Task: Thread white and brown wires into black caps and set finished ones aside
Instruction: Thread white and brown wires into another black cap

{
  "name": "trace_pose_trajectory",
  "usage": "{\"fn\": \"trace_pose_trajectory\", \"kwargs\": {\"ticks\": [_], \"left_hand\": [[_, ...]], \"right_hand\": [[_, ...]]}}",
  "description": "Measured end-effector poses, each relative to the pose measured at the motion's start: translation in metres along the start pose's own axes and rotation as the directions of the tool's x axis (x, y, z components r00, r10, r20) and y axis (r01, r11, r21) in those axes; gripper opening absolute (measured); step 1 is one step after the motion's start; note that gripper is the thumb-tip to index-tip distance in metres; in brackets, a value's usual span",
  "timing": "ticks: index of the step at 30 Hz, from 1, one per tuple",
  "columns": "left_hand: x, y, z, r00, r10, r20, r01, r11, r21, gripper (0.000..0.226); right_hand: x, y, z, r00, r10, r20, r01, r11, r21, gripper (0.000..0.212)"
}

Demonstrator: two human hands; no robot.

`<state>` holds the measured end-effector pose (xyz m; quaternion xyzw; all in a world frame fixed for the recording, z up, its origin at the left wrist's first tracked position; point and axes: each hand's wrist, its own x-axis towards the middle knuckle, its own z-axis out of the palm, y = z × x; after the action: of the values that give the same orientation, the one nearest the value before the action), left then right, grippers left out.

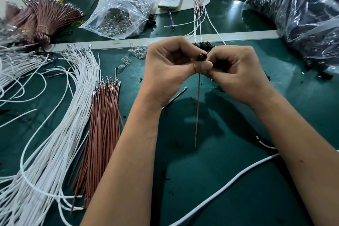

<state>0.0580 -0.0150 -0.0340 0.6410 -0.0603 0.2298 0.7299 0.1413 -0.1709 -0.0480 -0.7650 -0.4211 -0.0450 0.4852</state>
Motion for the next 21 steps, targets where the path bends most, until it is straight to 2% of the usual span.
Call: {"fn": "trace_pose_trajectory", "kwargs": {"ticks": [9, 13, 16, 21], "left_hand": [[-0.001, -0.002, 0.001, 1.0, -0.001, -0.007, 0.001, 1.0, 0.012, 0.034], [0.0, -0.002, 0.0, 0.998, 0.008, -0.054, -0.005, 0.999, 0.046, 0.031], [0.003, -0.002, -0.002, 0.994, 0.044, -0.105, -0.037, 0.997, 0.071, 0.028], [0.006, -0.004, -0.001, 0.98, 0.002, -0.2, 0.006, 0.999, 0.039, 0.026]], "right_hand": [[-0.001, 0.001, -0.001, 0.999, -0.048, 0.001, 0.048, 0.99, -0.135, 0.021], [-0.002, -0.006, 0.001, 0.983, -0.085, -0.163, 0.048, 0.975, -0.219, 0.014], [-0.002, -0.01, 0.002, 0.945, -0.135, -0.297, 0.056, 0.964, -0.259, 0.018], [-0.003, -0.016, 0.012, 0.963, -0.174, -0.207, 0.116, 0.958, -0.263, 0.019]]}}
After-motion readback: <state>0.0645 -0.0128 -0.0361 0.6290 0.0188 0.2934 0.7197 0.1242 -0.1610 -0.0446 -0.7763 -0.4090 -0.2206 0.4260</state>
